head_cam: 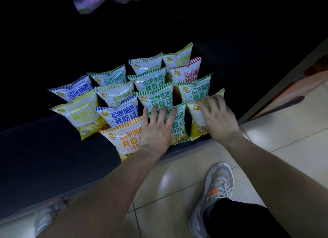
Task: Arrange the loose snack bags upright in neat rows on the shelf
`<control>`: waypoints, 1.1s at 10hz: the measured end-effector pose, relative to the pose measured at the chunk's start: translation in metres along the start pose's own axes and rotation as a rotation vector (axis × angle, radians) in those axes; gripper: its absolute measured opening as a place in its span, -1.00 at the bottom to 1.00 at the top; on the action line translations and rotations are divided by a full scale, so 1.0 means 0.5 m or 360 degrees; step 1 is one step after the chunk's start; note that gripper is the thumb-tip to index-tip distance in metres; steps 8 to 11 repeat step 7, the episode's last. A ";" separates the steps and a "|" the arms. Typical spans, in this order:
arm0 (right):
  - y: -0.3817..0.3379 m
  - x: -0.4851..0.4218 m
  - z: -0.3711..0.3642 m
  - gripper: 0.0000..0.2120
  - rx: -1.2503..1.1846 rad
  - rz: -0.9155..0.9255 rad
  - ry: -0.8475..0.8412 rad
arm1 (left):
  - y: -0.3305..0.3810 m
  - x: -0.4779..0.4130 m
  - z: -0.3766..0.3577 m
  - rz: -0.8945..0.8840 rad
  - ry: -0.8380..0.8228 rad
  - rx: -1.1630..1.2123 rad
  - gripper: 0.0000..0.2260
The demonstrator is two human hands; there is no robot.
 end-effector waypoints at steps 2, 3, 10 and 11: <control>0.001 0.023 -0.005 0.14 -0.0013 -0.0031 0.0066 | 0.005 0.013 -0.001 0.0002 0.0012 -0.0014 -0.03; 0.000 0.033 -0.008 0.18 -0.0005 -0.0062 0.0068 | 0.010 0.018 -0.009 0.0040 -0.0020 -0.0014 0.02; 0.000 0.055 0.014 0.10 -0.0085 -0.0148 0.0096 | -0.006 0.029 0.004 0.0020 -0.0084 0.0020 0.06; 0.000 0.055 0.014 0.10 -0.0085 -0.0148 0.0096 | -0.006 0.029 0.004 0.0020 -0.0084 0.0020 0.06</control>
Point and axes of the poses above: each hand's wrist, its own x-axis away from the middle knuckle, its own z-axis out of the back of the hand, y = z × x, the point moved 1 cm from there along -x, towards the middle knuckle, and after that the axes turned 14 degrees about -x, right-handed, at the moved point
